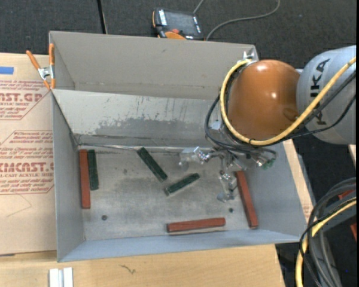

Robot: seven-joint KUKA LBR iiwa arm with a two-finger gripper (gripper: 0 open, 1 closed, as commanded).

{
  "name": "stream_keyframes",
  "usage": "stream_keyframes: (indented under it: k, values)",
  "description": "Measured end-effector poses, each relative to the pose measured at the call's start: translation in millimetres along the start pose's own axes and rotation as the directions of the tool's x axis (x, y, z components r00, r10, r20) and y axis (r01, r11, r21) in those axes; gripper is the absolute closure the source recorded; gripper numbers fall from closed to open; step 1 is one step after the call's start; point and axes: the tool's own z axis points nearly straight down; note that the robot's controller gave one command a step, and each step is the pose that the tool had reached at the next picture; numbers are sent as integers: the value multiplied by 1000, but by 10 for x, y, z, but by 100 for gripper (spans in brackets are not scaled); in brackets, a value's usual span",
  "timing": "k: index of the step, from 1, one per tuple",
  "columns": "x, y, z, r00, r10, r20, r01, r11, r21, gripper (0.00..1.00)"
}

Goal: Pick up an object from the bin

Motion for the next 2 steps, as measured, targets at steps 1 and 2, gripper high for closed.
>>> stream_keyframes:
  k: [1,2]
  values:
    - [-123,-162,1137,994,107,-5,-107,994,-5,0]
    - [-139,-175,1090,994,106,-1,-106,994,-1,100]
